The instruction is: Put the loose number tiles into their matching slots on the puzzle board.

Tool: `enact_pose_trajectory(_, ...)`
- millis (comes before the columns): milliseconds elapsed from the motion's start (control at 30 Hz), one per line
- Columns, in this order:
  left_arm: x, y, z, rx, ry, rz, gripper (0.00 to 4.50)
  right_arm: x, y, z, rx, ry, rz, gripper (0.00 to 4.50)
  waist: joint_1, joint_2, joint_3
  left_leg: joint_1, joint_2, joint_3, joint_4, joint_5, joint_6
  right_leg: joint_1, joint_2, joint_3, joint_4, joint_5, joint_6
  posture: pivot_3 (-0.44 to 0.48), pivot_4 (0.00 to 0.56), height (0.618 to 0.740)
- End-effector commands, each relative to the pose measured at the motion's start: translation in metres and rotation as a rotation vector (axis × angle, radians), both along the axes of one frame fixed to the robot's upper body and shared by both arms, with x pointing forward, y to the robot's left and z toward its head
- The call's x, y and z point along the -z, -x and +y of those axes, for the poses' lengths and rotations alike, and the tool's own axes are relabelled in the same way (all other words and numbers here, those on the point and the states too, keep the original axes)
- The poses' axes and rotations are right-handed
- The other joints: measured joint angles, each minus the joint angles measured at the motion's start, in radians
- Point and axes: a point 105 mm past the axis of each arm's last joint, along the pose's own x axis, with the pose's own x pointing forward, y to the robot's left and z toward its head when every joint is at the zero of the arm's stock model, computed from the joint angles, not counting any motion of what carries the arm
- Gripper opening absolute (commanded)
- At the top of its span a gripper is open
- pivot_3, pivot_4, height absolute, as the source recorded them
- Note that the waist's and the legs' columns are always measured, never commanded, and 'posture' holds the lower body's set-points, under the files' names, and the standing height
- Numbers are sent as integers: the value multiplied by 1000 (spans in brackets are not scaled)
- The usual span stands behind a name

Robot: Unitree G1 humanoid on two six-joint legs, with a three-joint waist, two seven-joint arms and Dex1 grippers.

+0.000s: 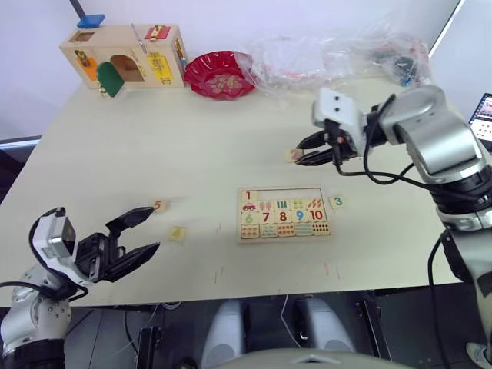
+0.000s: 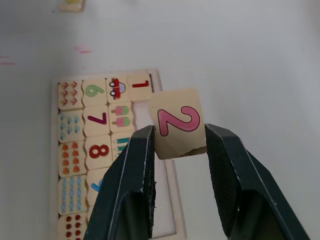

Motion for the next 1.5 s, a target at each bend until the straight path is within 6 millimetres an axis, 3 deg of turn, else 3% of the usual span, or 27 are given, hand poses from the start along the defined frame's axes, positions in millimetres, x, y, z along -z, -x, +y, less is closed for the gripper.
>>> enact_pose_trajectory(33, -8, 1, 3, 6, -14, -38, 4500, -2, -4, 22, -9, 33, -1, 974, -3, 0, 0, 0, 0, 0, 0, 0, 0, 0, 0, 0, 0, 0, 0, 0, 150, 740)
enact_pose_trajectory(233, -6, -1, 12, -19, -16, -35, 4500, 25, -24, 52, 39, 132, 8, 974, -6, -1, 0, 1, 0, 0, 0, 0, 0, 0, 2, -1, 2, 0, -1, 0, 150, 740)
enact_pose_trajectory(467, -1, 1, 17, -44, -21, -31, 4500, 53, -11, 72, -24, 262, 61, 974, -6, -1, 0, -1, 0, 0, 0, 0, 0, -2, 1, -1, 1, 0, 0, 0, 150, 740)
enact_pose_trajectory(900, 10, 9, 32, -103, -57, 2, 4500, 75, -14, 62, 4, 370, 67, 974, -7, -1, 0, 0, 0, 0, 0, 0, 0, -2, 1, -1, 1, 0, 0, 0, 150, 740)
enact_pose_trajectory(1500, 11, 6, 35, -103, -68, 2, 4500, 76, -21, 61, 60, 352, 78, 974, -7, -1, 0, 0, 0, 0, -1, 0, 0, -2, 1, -1, 2, 0, -1, 0, 150, 740)
